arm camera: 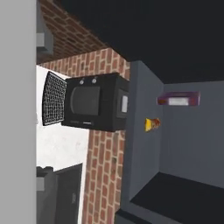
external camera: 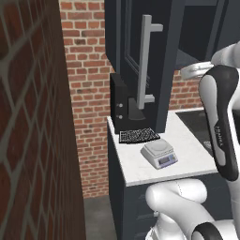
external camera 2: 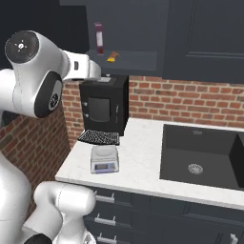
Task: Pick the bar and place it on the digital scale for weighing, and close the cabinet.
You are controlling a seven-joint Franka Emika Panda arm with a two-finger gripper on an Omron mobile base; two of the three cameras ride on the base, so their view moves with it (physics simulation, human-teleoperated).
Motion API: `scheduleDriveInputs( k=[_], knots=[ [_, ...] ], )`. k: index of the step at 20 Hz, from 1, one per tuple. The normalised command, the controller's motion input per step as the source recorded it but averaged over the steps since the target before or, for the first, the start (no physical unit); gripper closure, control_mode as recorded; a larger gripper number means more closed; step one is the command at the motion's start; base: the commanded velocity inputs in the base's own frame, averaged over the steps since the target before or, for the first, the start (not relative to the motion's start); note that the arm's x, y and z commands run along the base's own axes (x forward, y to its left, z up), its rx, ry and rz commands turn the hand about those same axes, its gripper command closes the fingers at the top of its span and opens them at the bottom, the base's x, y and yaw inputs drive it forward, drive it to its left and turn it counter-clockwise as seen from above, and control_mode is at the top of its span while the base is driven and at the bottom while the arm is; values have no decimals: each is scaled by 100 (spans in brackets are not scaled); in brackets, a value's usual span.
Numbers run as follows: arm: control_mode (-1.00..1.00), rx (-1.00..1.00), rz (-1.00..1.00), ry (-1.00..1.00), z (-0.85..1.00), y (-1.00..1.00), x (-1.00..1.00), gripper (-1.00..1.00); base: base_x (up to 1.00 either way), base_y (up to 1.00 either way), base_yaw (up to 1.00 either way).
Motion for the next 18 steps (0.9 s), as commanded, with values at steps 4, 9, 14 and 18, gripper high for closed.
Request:
scheduleDriveInputs(
  k=[4, 9, 14, 18],
  knots=[
    [-100, 1, 0, -5, 31, -1, 22, -100, 0, 0, 0],
    [-100, 2, 0, 1, 4, -4, 48, -100, 0, 0, 0],
    [-100, 0, 0, 0, 0, 0, 62, -100, 0, 0, 0],
    [-100, 0, 0, 0, 0, 0, 65, -100, 0, 0, 0]
  ],
)
